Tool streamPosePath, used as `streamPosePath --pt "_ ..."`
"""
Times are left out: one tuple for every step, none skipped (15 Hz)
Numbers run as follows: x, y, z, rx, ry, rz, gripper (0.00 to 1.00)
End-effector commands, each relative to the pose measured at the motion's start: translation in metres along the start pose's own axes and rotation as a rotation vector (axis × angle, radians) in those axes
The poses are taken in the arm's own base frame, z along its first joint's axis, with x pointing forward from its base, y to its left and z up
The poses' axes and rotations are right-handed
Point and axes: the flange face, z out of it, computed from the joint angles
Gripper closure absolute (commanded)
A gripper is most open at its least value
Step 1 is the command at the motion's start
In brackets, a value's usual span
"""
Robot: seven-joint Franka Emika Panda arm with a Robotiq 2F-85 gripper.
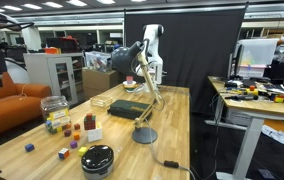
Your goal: Pick up the yellow block and put it on the yellow cube
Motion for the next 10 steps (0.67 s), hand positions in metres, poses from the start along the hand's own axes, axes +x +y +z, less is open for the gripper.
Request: streamPosePath --pt "0.0007 -0.0024 0.0058 -0.027 0.003 0.01 0.0" --pt "0.0013 -0.004 0.0071 -0.04 0.007 0.015 0.0" --pt "0.0015 -0.0042 0.0062 -0.044 0.01 0.018 0.0" --pt "0.0015 -0.0035 0.0054 -0.046 0.013 0.02 0.0" --pt "0.0015 -0.003 0.0052 -0.047 0.013 0.021 0.0" --pt "0.0016 -0.0026 0.0052 -0.047 0.013 0.022 0.0" --pt "0.0016 -0.0024 0.0052 -0.047 0.013 0.023 0.0" --pt "0.0016 -0.0024 0.0052 -0.047 0.013 0.023 0.0" --pt "0.0016 -0.0024 0.0052 -0.047 0.013 0.023 0.0" --pt "0.0054 -0.0047 0.0025 -0.041 0.047 0.01 0.0"
